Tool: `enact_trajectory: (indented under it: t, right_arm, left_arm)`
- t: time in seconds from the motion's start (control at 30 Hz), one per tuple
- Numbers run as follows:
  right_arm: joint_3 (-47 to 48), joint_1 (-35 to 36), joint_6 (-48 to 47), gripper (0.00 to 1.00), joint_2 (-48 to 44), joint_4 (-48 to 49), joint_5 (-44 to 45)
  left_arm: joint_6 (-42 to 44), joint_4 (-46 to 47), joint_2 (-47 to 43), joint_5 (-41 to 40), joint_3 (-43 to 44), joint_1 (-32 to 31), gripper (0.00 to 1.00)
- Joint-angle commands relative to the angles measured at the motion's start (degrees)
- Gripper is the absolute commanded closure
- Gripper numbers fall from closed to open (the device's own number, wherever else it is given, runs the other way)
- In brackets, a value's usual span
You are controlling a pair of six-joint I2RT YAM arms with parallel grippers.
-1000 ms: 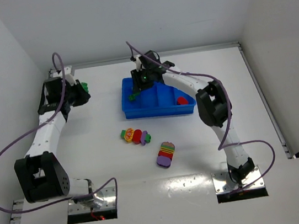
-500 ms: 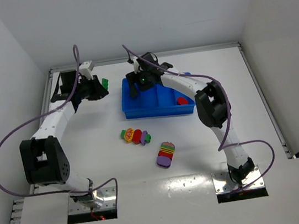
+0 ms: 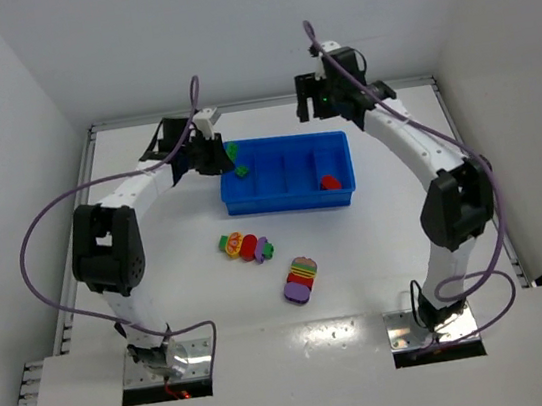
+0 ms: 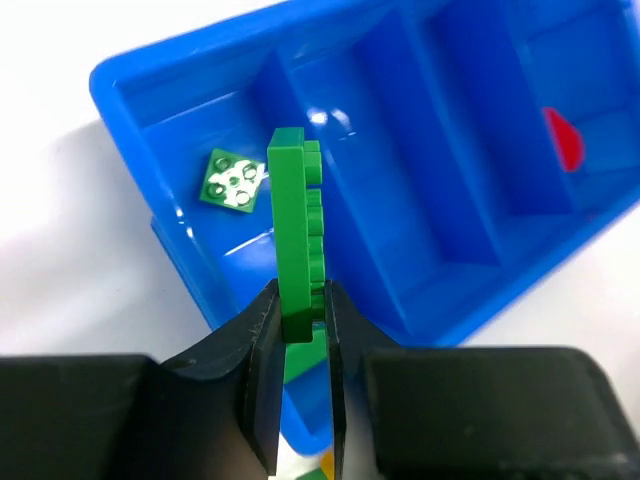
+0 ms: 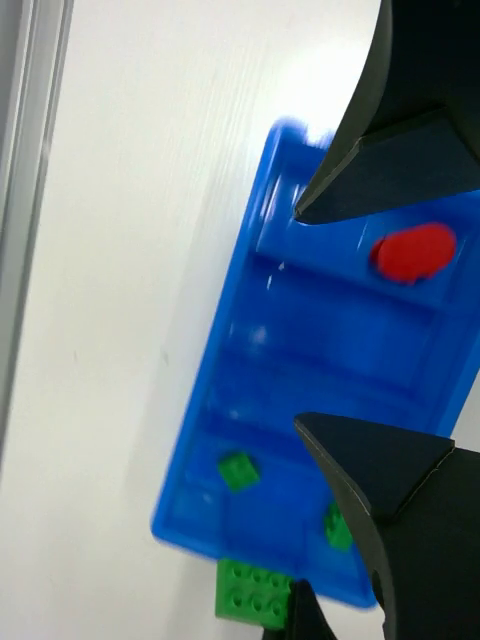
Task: Sort the legos into containers by color
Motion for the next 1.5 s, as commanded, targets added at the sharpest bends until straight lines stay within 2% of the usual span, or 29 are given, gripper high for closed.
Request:
enact_trajectory:
  t: [0.0, 0.2, 0.23, 0.33, 0.47, 0.6, 0.7, 0.83, 0.9, 0.93, 0.97, 1.03, 1.07, 1.13, 1.17, 1.2, 1.23, 1.33, 1.47]
  right_arm:
    - [-4.8, -2.8, -1.1, 0.24, -3.6, -0.5, 2.6]
    - [-6.6, -6.0, -1.1, 0.22, -5.1, -0.5, 0.1]
    - [-6.6, -6.0, -1.1, 0.22, -5.1, -0.5, -0.5]
    - [-6.6, -6.6, -1.1, 0.22, -5.1, -0.5, -1.1]
    - [-7.1, -7.1, -1.6, 0.22, -5.1, -0.5, -3.0]
    - [-8.9, -7.1, -5.8, 0.22, -5.7, -0.5, -5.5]
    - [-13.5, -6.0, -11.2, 0.24, -8.5, 0.6, -8.9]
    - [-19.8, -6.0, -17.7, 0.24, -12.4, 0.1, -20.5]
    - [-22.9, -6.0, -21.7, 0.24, -14.7, -2.1, -26.1]
    - [-24.6, -6.0, -25.1, 0.24, -15.4, -3.0, -30.2]
    - [-24.6, -5.3, -26.5, 0.24, -16.0, -3.7, -31.5]
    - [-25.9, -4.5, -28.9, 0.24, -16.7, -5.9, -33.3]
    - [-26.7, -3.8, -30.5, 0.24, -17.4, -5.9, -33.3]
    - [-27.5, -3.3, -31.1, 0.24, -18.1, -6.5, -32.6]
    - [-28.1, -3.3, -31.7, 0.24, -18.1, -6.5, -31.6]
    - [-28.1, -3.3, -31.7, 0.24, -18.1, -6.5, -31.5]
    - [-28.1, -3.3, -31.7, 0.24, -18.1, -6.5, -31.5]
    - [-28.1, -2.8, -31.7, 0.24, -18.1, -6.5, -30.4]
    - [-28.1, -2.8, -31.7, 0.24, -18.6, -6.5, -29.1]
  left_arm:
    - [-1.3, 2.1, 2.2, -4.1, 3.0, -0.9, 0.80]
    - [-1.9, 1.6, 6.9, -7.4, 5.9, -2.6, 0.70]
    - [-2.5, 1.1, 7.5, -7.4, 6.7, -2.6, 0.64]
    - [-2.5, 0.4, 8.6, -7.9, 8.0, -3.1, 0.56]
    - [-3.1, 0.4, 8.6, -9.2, 8.5, -3.6, 0.53]
    - [-2.2, 0.4, 2.5, -9.2, 7.3, -3.6, 0.53]
    - [1.0, 1.1, -5.5, -7.8, 4.7, -3.1, 0.47]
    - [6.1, -4.8, -14.1, -5.2, 0.2, -0.5, 0.18]
    - [7.6, -7.8, -17.3, -2.9, -2.2, 1.0, 0.15]
    - [10.3, -11.4, -18.3, 1.1, -3.1, 3.0, 0.12]
    - [12.5, -13.7, -19.1, 1.1, -3.9, 4.1, 0.10]
    - [20.9, -20.6, -21.0, 9.3, -5.1, 5.5, 0.05]
    - [34.7, -29.5, -21.6, 13.1, -6.0, 5.5, 0.06]
    - [46.5, -34.9, -23.6, 12.5, -11.1, 4.8, 0.11]
    - [55.8, -37.7, -25.8, 10.1, -13.6, 4.2, 0.11]
    - [60.3, -38.8, -26.7, 8.9, -18.2, 4.2, 0.11]
    - [67.9, -39.5, -27.9, 7.6, -20.1, 3.5, 0.11]
    - [81.1, -40.1, -28.6, 6.2, -25.7, 3.5, 0.11]
    - [83.8, -31.4, -27.9, 6.7, -28.5, 3.5, 0.15]
